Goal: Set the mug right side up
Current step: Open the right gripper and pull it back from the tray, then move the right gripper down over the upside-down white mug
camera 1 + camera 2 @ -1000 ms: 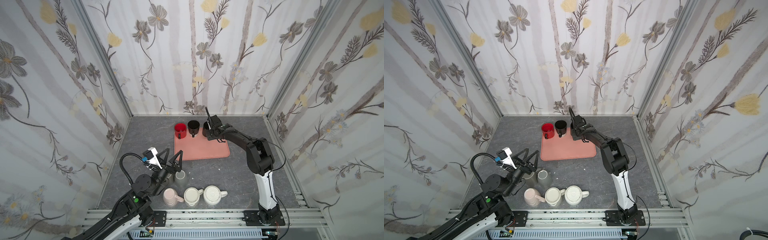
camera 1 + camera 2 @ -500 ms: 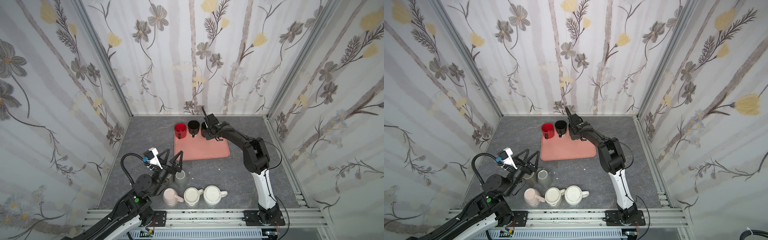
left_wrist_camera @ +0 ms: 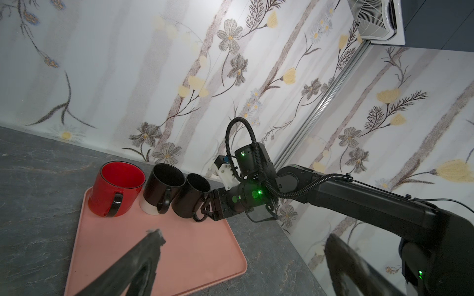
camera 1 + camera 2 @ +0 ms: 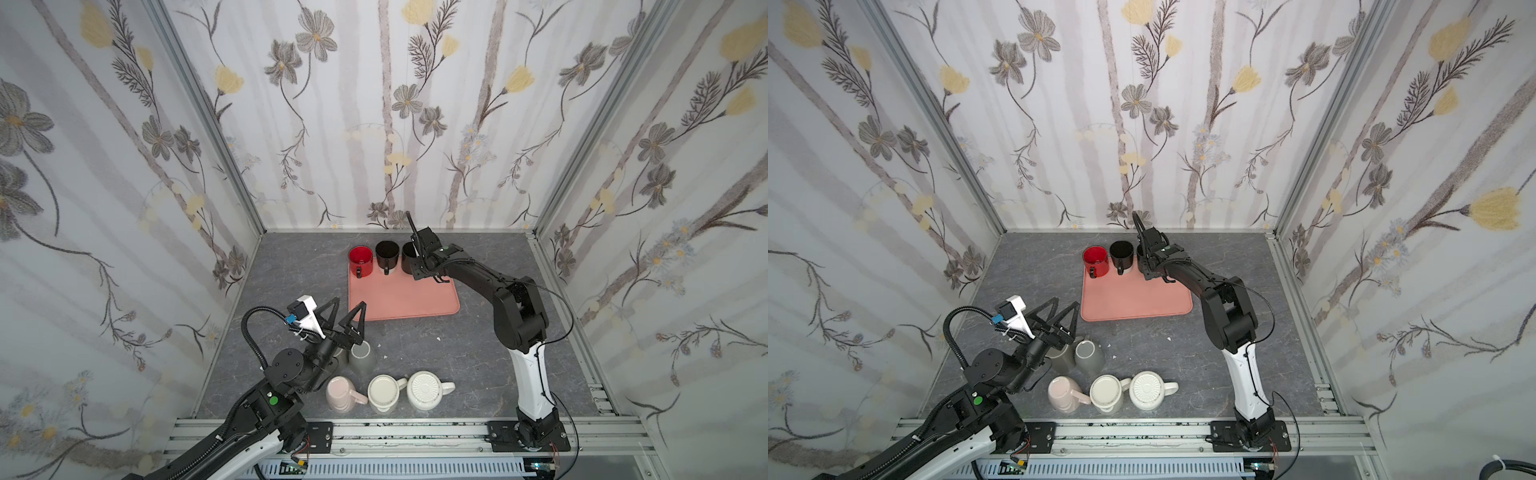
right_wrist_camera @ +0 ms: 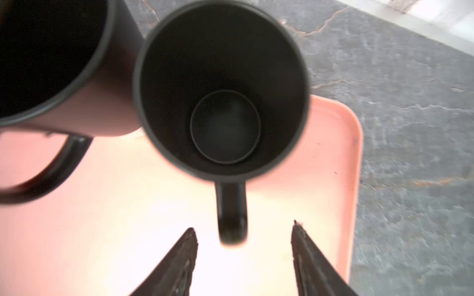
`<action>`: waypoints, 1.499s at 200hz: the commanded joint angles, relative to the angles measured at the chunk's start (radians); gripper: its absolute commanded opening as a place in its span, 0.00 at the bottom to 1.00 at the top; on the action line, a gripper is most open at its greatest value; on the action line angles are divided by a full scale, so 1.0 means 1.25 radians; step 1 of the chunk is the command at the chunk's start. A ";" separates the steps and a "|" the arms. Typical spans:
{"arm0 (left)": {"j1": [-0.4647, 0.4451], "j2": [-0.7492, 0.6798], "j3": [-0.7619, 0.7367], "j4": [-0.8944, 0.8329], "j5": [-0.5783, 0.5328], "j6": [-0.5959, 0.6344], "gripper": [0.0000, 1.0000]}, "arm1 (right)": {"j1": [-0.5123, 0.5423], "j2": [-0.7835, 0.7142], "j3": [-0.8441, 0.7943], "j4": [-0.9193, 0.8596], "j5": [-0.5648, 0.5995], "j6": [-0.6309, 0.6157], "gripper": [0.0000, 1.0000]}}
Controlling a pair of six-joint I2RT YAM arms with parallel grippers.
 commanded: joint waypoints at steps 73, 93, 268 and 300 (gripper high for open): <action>0.001 0.036 0.058 -0.075 0.015 -0.011 1.00 | 0.124 -0.562 -0.551 0.261 -0.077 0.076 0.78; 0.001 0.077 0.078 -0.098 0.048 -0.016 1.00 | 0.166 -0.667 -0.659 0.265 -0.084 0.097 0.84; 0.001 0.194 0.114 -0.159 0.105 -0.081 1.00 | 0.760 -0.816 -0.862 -0.025 0.156 0.386 1.00; 0.000 0.196 0.118 -0.162 0.106 -0.078 1.00 | 0.767 -0.807 -0.870 -0.022 0.145 0.393 1.00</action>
